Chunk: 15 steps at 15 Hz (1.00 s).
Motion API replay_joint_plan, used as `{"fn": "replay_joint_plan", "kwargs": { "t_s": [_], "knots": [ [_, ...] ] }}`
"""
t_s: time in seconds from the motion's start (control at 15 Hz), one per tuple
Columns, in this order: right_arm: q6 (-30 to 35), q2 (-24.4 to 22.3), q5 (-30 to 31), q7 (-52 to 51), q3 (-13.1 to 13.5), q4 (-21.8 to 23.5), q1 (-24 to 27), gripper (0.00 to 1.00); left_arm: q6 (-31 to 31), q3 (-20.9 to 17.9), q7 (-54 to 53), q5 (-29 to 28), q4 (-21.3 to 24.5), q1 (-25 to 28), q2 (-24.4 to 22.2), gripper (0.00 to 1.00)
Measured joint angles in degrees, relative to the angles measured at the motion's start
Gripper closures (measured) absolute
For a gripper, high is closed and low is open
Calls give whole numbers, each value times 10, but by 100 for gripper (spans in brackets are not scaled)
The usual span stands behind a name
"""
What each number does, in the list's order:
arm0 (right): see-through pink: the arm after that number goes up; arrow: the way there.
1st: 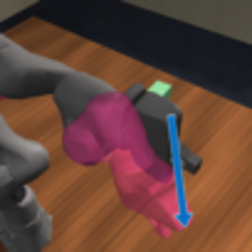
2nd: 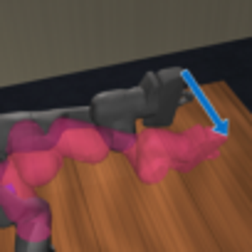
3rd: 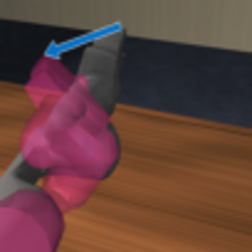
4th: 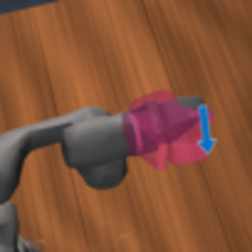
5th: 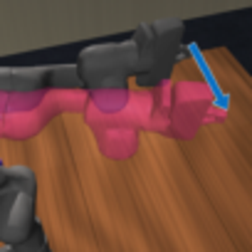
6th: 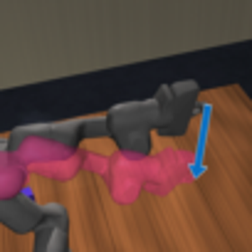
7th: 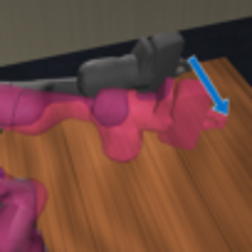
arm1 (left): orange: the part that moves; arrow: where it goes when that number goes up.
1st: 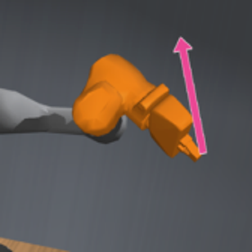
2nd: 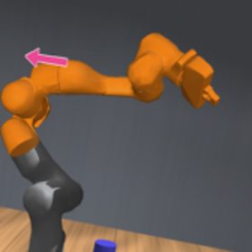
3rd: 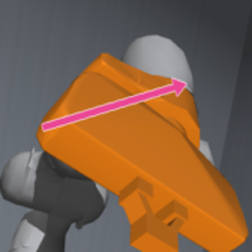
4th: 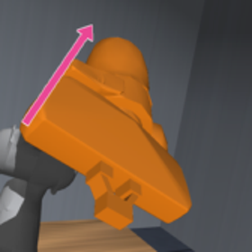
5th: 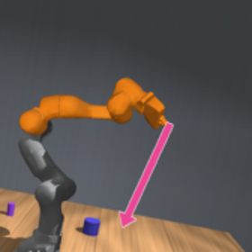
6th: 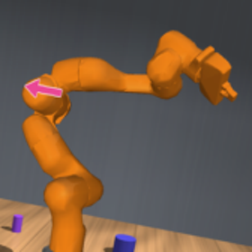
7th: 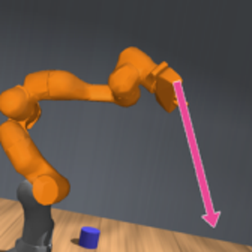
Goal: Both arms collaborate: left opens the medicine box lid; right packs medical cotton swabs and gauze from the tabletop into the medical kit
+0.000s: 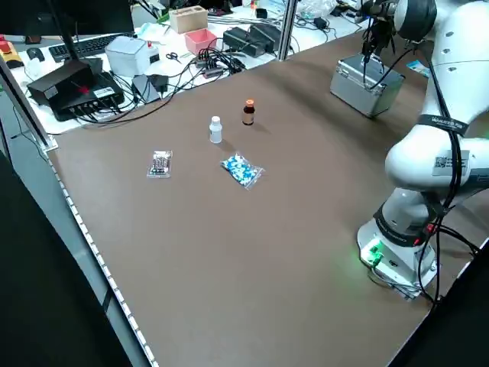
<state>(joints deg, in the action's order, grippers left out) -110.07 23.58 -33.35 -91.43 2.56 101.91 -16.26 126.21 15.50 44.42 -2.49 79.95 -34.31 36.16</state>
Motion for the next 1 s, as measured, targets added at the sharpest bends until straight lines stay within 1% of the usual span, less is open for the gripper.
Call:
{"fn": "replay_joint_plan", "kwargs": {
  "t_s": [0.07,0.13,0.2,0.33,0.4,0.47,0.53,0.6,0.67,0.93,1.0],
  "knots": [
    [-6,0,-18,-11,0,4,-7,1,0,0,1,0,0,0,0,36],
    [-12,0,-32,-22,0,9,-13,1,0,0,2,0,0,0,0,37],
    [-25,0,-44,-33,-1,17,-20,1,0,0,4,0,0,0,0,41],
    [-55,0,-79,-51,-1,39,-38,1,0,0,5,0,0,0,0,43],
    [-88,0,-107,-67,-1,61,-56,1,0,0,5,0,0,0,0,46],
    [-110,0,-125,-76,-2,73,-66,1,0,0,5,0,0,0,0,52],
    [-125,0,-147,-90,-2,84,-76,1,0,0,5,0,0,0,0,52],
    [-134,0,-168,-105,-2,91,-85,1,0,0,5,0,0,0,0,56],
    [-141,0,-183,-116,-2,95,-91,1,0,0,5,0,0,0,0,56],
    [-174,1,-200,-126,-2,101,-104,1,0,0,5,0,0,0,0,62],
    [-180,2,-203,-127,-2,103,-107,1,0,0,5,0,0,0,0,69]
  ]
}}
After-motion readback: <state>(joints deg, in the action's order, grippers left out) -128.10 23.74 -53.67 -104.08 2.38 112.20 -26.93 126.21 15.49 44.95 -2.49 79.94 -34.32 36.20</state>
